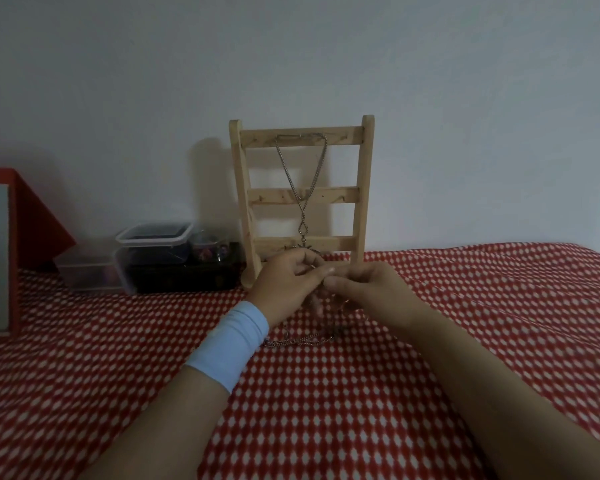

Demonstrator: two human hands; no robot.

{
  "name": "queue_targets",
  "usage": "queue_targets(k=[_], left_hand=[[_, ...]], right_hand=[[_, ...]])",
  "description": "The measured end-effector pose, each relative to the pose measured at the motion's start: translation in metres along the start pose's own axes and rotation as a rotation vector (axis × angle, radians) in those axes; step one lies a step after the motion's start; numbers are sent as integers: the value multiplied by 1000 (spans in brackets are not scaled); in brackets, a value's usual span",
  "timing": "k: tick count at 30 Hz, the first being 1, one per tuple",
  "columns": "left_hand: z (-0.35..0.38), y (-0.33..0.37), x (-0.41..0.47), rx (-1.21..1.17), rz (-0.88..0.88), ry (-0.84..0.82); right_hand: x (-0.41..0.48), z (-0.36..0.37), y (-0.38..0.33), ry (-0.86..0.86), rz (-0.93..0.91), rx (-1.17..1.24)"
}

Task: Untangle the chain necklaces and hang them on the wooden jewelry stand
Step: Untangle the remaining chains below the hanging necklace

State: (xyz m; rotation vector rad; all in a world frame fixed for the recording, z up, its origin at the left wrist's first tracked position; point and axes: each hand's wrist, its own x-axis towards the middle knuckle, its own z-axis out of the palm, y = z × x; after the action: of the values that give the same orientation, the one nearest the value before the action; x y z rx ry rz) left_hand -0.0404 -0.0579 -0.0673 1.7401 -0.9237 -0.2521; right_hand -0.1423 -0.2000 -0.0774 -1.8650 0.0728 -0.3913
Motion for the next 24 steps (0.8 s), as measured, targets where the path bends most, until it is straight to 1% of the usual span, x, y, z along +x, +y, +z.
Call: queue_targets(k=[2,3,5,7,9,11,13,14,16,19,20,21,22,23,24], left_hand=[[-6,0,0,-18,-59,-93],[-11,-1,0,13,-100,-159],[-22,-2,-1,151,-139,-305],[-37,0,-2,245,-174,-381],[-55,0,0,309,-250,-359],[-72,-1,3,265,-346,-272],[-85,-4,5,115,-429,-200],[-87,-6,5,22,-457,-193],[-88,-9,4,-145,-461,-239],[-78,-21,1,-286,-438,-389],[-73,-23,0,-321,-453,-437],[-68,-24,-1,-331,-462,-473],[-64,-25,-1,-320,-456,-502],[-61,-25,-1,-292,-438,-527],[-58,-25,-2,-263,-416,-546]], right_hand=[[3,2,2,39,36,91],[5,2,4,61,64,127],[7,-1,7,106,128,144],[11,-4,12,158,197,144],[13,-5,19,207,250,104],[15,-5,23,236,280,39],[19,-4,25,259,270,-92],[20,-4,25,274,258,-192],[21,-7,27,279,266,-433],[15,-11,28,177,361,-879],[13,-9,28,163,342,-987],[11,-7,27,165,267,-1042],[10,-4,25,163,155,-1043],[9,0,23,148,40,-980],[8,5,20,119,-39,-832]])
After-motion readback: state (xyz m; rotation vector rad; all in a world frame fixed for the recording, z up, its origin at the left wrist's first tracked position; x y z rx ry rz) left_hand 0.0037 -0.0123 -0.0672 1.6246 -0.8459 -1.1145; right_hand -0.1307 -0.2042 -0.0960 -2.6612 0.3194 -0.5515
